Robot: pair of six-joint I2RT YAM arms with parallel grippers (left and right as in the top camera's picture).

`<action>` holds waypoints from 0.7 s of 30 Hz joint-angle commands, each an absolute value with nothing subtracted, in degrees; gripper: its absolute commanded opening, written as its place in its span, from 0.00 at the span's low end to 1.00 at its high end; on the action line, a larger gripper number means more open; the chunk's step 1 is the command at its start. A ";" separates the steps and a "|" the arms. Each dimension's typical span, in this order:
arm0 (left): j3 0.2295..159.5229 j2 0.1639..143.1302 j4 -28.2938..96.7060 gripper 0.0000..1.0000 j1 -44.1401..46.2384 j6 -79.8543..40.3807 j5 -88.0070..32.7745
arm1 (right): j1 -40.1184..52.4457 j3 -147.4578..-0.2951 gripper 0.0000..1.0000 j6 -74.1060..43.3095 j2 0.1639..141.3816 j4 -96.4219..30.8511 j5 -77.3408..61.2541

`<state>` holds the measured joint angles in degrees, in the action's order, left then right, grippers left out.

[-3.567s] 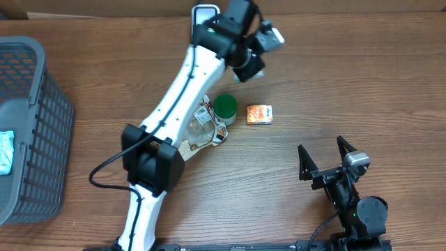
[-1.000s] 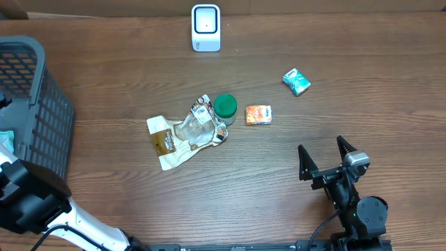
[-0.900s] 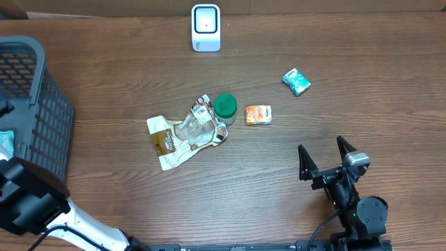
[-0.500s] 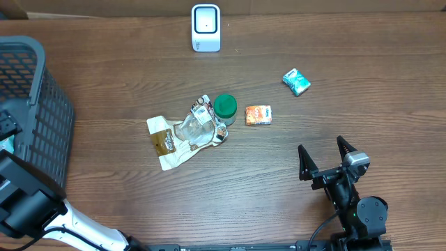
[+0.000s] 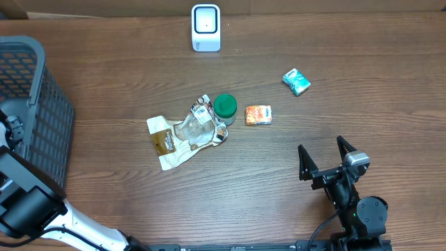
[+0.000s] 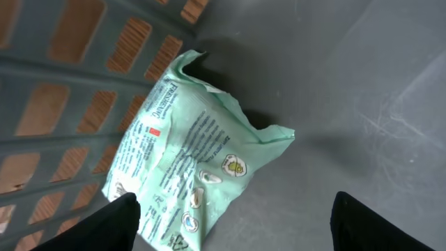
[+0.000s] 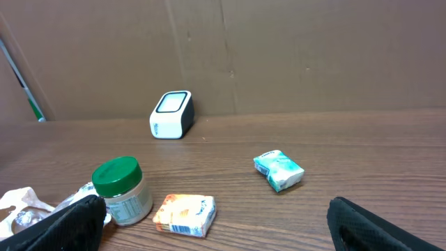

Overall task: Scan the item barcode
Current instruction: 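Grasp the pale-green wipes pouch inside the basket with the left gripper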

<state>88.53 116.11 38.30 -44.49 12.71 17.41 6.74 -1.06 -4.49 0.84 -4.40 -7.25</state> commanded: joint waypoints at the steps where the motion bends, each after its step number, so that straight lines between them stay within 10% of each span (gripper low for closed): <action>1: 87.24 117.58 37.04 0.75 -45.71 14.63 18.15 | 6.79 -0.47 1.00 -4.62 0.16 -4.19 -7.38; 21: 87.13 124.40 37.69 0.72 -47.27 14.59 14.50 | 6.79 -0.47 1.00 -4.64 0.16 -4.19 -7.38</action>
